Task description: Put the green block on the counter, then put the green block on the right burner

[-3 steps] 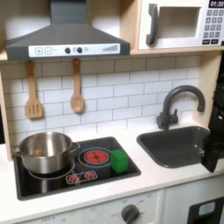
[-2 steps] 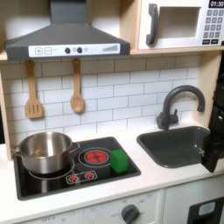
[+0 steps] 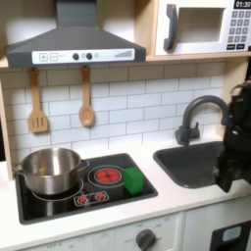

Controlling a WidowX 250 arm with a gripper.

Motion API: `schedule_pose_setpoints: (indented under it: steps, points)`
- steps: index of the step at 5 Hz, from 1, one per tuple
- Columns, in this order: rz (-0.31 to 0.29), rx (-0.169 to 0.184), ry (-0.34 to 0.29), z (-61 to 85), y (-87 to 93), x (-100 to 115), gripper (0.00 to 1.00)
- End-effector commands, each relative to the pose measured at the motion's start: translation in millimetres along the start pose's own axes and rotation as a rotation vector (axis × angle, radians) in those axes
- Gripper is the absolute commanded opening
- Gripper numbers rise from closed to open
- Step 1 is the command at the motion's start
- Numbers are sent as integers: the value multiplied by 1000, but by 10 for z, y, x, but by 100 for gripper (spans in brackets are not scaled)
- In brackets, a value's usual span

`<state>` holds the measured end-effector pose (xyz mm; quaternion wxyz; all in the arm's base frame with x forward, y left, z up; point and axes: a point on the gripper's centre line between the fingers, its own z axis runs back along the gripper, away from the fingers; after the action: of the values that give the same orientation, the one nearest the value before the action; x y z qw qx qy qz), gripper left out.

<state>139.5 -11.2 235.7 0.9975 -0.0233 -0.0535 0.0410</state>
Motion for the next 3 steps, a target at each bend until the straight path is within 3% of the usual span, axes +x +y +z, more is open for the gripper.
schedule_pose_setpoints:
  steps: [1, 3]
  points:
    - [111, -5, -16, -88, 205, 471, 100]
    - [171, 1, -40, -146, 407, 761, 100]
